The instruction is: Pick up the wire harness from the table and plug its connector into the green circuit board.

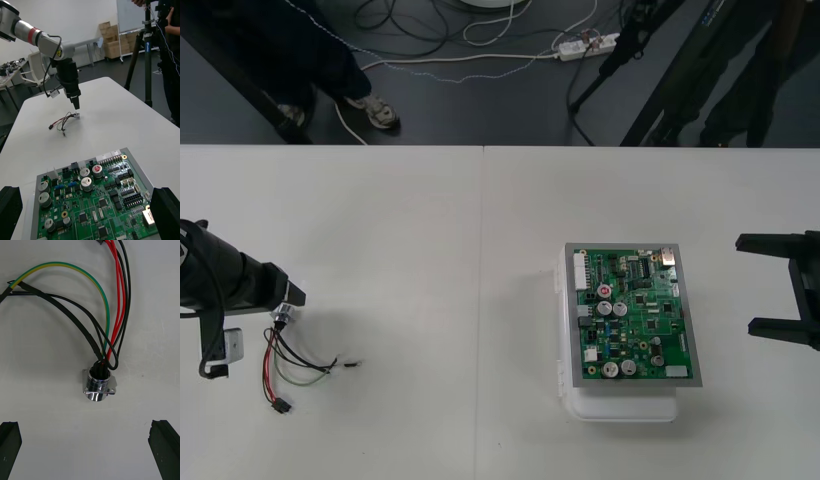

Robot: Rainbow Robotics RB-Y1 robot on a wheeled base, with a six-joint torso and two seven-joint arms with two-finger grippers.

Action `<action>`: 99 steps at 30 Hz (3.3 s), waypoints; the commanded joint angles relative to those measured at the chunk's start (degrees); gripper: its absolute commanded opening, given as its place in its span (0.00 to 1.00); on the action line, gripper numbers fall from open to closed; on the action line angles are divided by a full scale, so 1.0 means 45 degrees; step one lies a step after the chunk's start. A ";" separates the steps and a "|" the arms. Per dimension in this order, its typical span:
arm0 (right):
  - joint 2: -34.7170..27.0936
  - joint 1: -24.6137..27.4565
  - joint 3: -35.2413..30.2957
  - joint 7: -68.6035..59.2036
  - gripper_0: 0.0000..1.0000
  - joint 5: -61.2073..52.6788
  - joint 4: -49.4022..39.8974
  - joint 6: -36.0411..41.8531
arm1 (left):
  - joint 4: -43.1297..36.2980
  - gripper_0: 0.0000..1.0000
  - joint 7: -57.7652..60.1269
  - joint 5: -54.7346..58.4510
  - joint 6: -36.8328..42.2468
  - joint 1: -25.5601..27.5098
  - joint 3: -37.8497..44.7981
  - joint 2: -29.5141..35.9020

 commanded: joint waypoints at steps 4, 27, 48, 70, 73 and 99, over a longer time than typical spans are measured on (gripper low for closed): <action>0.0503 -0.1258 0.1716 0.1131 1.00 -0.0445 0.1572 -0.0076 | 0.1114 1.00 -0.3523 -0.0350 0.0902 -0.0474 -0.0178 -0.1040; -0.0219 -0.2176 0.2966 0.1561 1.00 -0.0582 0.1006 -0.0076 | 0.3008 1.00 -0.4050 -0.0428 0.1430 -0.1373 -0.1741 -0.1704; -0.1079 -0.2098 0.2653 0.2460 1.00 -0.1539 0.0908 -0.0076 | 0.3653 0.92 -0.4148 -0.0623 0.1625 -0.1373 -0.1858 -0.2270; -0.1235 -0.1453 0.0426 0.3260 1.00 -0.0562 0.0830 -0.0076 | 0.3594 0.00 -0.4246 -0.0467 0.2055 -0.1783 -0.2796 -0.2212; -0.1254 -0.1355 0.0407 0.3182 1.00 -0.0777 0.0830 -0.0076 | 0.3575 0.00 -0.4206 -0.0310 0.2055 -0.1939 -0.2678 -0.2114; -0.1215 -0.0633 0.1266 0.3456 1.00 -0.1851 0.1065 -0.0076 | 0.3653 0.00 -0.3777 0.3830 -0.1637 -0.1900 0.1286 -0.1098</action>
